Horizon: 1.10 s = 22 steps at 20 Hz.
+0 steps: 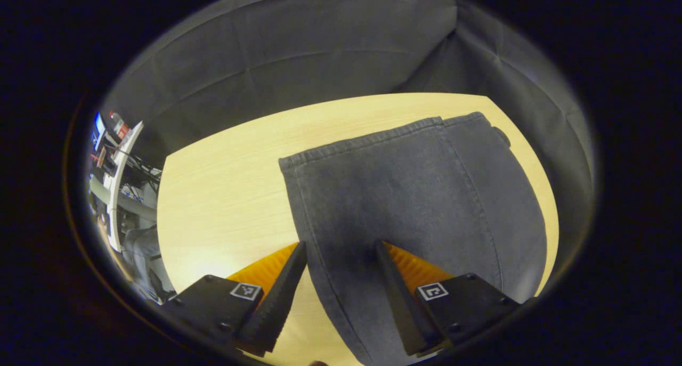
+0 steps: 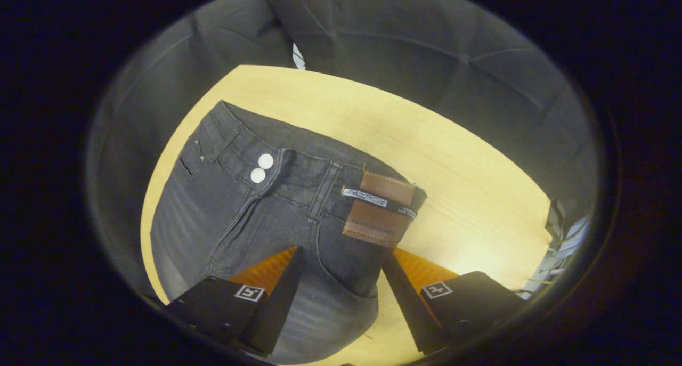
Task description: Grasp the waist and the cuffs of the jeans and fold them to make the two legs overlap; first hold the waist and fold one-third of the jeans toward the cuffs, then hold the cuffs and fold the remaining one-third in the same direction to finish folding.
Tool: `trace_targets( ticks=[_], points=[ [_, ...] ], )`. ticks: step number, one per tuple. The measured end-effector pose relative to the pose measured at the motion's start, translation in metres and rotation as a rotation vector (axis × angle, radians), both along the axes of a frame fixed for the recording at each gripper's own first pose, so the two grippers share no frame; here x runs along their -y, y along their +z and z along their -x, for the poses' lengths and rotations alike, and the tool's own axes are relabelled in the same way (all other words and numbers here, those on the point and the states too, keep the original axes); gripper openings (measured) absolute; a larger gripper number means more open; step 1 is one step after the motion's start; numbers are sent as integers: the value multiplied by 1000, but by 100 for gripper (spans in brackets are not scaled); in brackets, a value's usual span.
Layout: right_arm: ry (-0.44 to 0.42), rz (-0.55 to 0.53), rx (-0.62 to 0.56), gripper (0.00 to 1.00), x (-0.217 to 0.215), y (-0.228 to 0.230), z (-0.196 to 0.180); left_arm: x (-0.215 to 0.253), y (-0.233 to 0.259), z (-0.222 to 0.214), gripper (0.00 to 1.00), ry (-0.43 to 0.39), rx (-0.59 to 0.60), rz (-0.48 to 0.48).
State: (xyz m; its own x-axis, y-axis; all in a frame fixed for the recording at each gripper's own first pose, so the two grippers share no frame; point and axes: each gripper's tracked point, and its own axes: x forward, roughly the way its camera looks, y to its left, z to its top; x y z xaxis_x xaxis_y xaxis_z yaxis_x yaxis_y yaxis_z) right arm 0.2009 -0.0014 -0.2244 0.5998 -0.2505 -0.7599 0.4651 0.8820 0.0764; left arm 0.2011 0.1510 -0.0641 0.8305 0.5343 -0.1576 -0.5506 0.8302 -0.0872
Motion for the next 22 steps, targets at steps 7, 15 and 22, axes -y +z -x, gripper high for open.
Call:
trace_targets(
  ticks=[7,15,22],
  points=[
    [12,-13,-11,91,2,0,1,-20,6,11,100,47,25,38],
    [62,27,-29,67,14,0,6,7,21,-11,63,-26,10,-98],
    [89,-171,38,18,15,0,9,10,20,-13,11,-4,22,-142]
  ],
)
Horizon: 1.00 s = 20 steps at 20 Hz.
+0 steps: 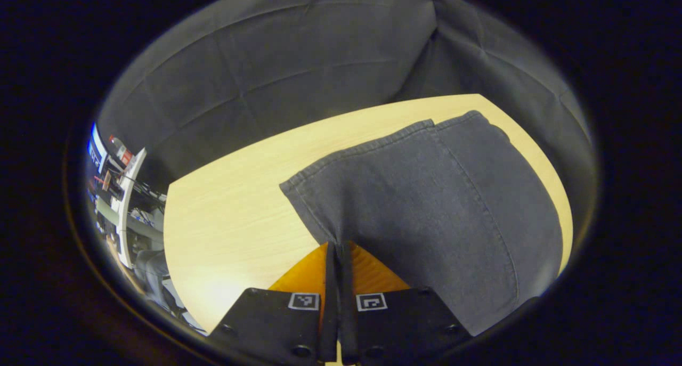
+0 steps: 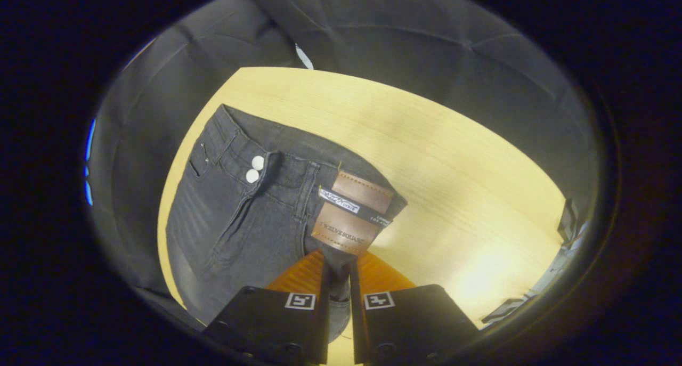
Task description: Grasp the waist and the cuffs of the jeans and fold them to make the two legs overlap; first hold the waist and fold one-third of the jeans toward the cuffs, then hold the cuffs and fold the remaining one-third in the same direction to finish folding.
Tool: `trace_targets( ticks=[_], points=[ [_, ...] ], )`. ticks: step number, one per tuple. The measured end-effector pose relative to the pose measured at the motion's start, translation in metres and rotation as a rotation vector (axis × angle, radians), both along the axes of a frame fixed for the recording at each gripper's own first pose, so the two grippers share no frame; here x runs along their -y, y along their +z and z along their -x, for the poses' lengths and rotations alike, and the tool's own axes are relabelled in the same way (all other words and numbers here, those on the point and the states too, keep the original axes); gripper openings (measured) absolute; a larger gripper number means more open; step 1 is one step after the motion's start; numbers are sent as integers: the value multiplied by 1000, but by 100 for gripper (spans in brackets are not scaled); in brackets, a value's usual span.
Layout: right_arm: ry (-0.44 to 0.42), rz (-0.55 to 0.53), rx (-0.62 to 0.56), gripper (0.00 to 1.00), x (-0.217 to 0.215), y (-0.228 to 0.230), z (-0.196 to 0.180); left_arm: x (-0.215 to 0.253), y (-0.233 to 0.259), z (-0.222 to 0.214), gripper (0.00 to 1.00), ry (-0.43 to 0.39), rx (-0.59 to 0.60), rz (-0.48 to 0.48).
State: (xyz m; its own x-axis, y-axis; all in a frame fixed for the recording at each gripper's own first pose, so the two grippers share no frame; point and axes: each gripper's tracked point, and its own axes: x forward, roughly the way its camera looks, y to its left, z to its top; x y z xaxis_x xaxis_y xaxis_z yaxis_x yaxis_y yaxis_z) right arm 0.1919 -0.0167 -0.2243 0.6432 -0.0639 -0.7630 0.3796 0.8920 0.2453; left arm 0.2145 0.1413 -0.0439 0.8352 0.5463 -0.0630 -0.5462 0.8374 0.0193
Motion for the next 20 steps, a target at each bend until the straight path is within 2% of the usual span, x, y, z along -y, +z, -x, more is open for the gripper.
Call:
trace_targets(
  ticks=[2,4,7,9,12,14,17,20],
  points=[
    [19,4,3,14,0,1,4,-1,-1,-1,11,-50,7,51],
    [32,34,4,11,-1,1,4,-3,-3,2,9,-99,-33,48],
    [69,95,-18,7,-1,0,5,-23,-11,12,9,-103,-65,70],
    [82,149,-42,7,0,1,6,-46,-22,34,8,-109,-70,114],
    [111,211,-70,7,-5,4,6,-95,-42,89,9,-90,-103,95],
    [107,191,-83,5,-5,9,3,-120,-56,117,9,-79,-114,100],
    [86,145,-101,5,-5,12,6,-153,-69,149,8,-71,-101,179],
    [83,164,-91,5,-9,21,5,-164,-70,184,8,-72,-65,245]
  ],
)
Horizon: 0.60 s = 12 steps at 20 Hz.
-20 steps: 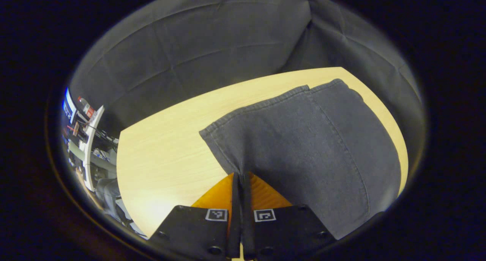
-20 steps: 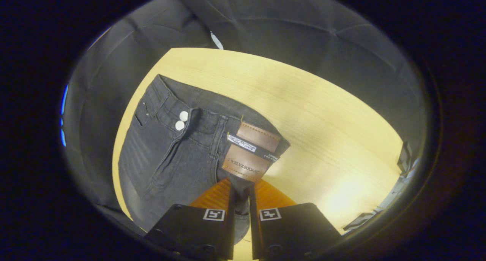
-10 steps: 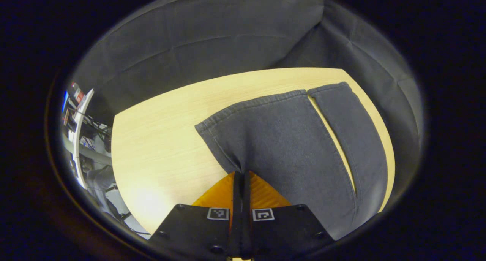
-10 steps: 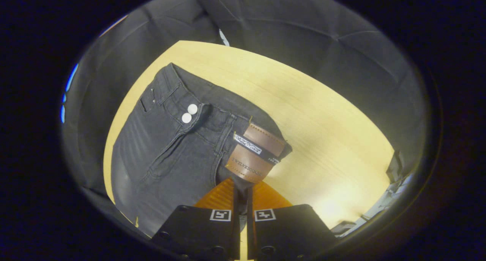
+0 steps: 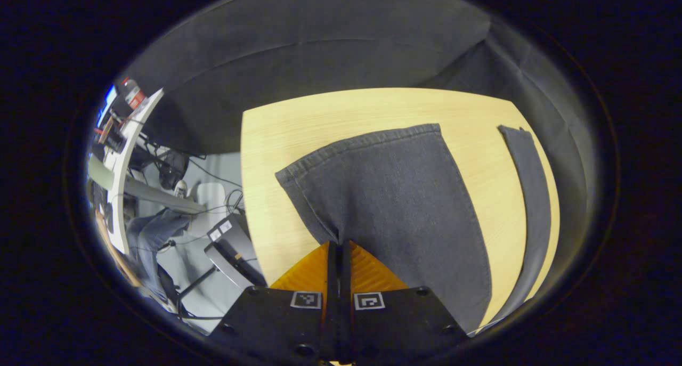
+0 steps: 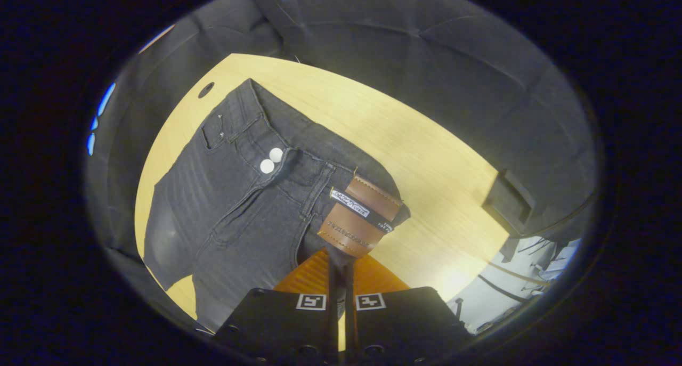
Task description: Grasp the waist and the cuffs of the jeans and fold them to make the two legs overlap; first hold the waist and fold one-third of the jeans toward the cuffs, then hold the cuffs and fold the remaining one-third in the same direction to finish folding.
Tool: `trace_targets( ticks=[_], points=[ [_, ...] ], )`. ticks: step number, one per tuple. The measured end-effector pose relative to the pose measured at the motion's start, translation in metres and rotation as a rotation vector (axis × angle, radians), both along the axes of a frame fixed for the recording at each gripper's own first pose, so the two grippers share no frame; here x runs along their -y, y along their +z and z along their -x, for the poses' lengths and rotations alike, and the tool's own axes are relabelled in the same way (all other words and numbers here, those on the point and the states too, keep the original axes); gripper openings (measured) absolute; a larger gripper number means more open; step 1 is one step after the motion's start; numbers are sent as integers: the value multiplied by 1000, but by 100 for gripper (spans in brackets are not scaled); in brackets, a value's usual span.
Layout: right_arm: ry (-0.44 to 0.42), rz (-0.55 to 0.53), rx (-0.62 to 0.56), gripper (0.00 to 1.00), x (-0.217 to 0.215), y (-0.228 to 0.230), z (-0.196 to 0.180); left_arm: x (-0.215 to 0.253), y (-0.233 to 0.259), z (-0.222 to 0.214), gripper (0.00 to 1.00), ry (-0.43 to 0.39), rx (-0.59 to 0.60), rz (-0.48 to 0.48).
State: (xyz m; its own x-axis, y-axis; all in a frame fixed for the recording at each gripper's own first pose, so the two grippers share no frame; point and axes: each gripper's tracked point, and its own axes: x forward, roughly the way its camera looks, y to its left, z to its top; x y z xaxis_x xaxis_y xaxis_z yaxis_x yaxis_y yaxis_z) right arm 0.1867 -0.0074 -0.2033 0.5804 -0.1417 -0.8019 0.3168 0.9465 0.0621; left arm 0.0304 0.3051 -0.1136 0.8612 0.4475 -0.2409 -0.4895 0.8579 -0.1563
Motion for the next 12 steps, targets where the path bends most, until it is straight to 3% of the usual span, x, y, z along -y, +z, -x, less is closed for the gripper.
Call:
trace_targets(
  ticks=[4,7,12],
  points=[
    [-1,-59,10,5,-15,13,-2,11,24,16,8,-59,28,-60],
    [-15,-129,39,5,-25,35,1,57,56,9,8,-172,83,-131],
    [-18,-223,70,5,-42,60,-6,131,96,-12,8,-277,101,-172]
  ],
)
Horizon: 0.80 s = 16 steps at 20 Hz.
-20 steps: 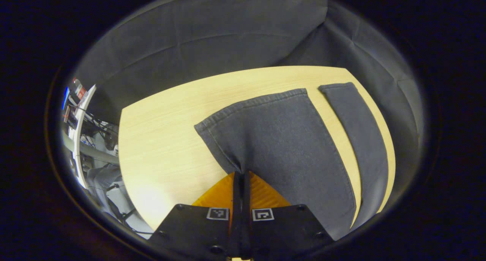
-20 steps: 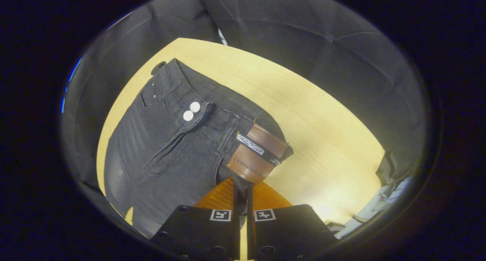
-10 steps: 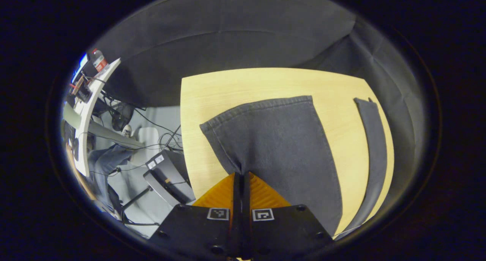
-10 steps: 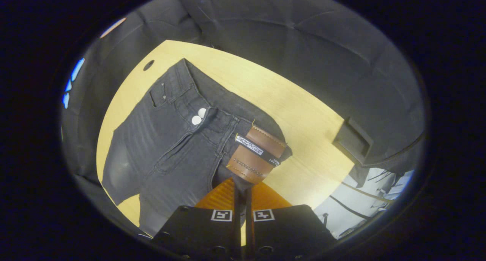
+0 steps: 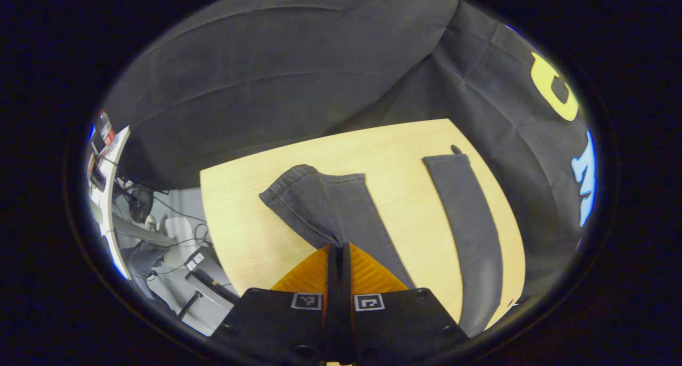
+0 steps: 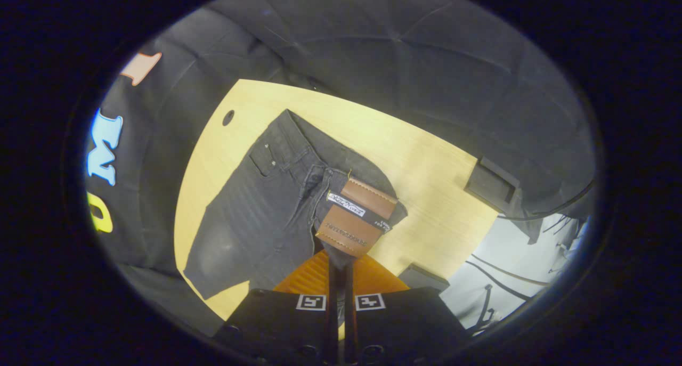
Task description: Grasp the waist and the cuffs of the jeans and fold them to make the two legs overlap; first hold the waist and fold one-third of the jeans toward the cuffs, then hold the cuffs and fold the remaining one-third in the same direction to finish folding.
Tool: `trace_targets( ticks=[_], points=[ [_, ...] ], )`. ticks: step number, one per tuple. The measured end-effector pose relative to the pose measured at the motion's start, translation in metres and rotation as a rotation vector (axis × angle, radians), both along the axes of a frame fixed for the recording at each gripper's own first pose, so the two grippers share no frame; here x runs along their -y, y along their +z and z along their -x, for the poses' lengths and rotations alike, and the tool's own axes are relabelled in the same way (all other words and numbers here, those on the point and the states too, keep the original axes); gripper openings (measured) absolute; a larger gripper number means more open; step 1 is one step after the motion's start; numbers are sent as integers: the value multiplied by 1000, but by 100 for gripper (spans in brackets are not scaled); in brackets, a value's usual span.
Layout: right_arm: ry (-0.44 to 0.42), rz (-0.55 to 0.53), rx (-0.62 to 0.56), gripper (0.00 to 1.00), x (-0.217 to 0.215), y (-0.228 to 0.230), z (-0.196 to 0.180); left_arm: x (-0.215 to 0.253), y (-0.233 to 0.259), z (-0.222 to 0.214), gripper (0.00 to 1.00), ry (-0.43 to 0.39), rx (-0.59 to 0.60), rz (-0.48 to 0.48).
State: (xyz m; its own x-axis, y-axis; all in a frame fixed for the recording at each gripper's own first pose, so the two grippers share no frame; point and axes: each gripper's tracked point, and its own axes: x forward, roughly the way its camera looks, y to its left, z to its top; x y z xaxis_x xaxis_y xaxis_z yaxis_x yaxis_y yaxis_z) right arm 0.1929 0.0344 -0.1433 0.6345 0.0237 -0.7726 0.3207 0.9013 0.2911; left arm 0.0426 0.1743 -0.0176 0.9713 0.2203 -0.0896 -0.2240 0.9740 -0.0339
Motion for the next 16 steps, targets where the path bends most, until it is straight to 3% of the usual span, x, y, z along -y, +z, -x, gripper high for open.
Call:
trace_targets(
  ticks=[4,8,16],
  points=[
    [-19,-101,15,5,-12,20,-8,57,34,-25,5,-69,22,0],
    [-27,-149,28,4,-25,42,-32,112,60,-48,8,-115,19,29],
    [-40,-245,98,4,-67,90,-119,199,83,-137,8,-127,-35,31]
  ],
)
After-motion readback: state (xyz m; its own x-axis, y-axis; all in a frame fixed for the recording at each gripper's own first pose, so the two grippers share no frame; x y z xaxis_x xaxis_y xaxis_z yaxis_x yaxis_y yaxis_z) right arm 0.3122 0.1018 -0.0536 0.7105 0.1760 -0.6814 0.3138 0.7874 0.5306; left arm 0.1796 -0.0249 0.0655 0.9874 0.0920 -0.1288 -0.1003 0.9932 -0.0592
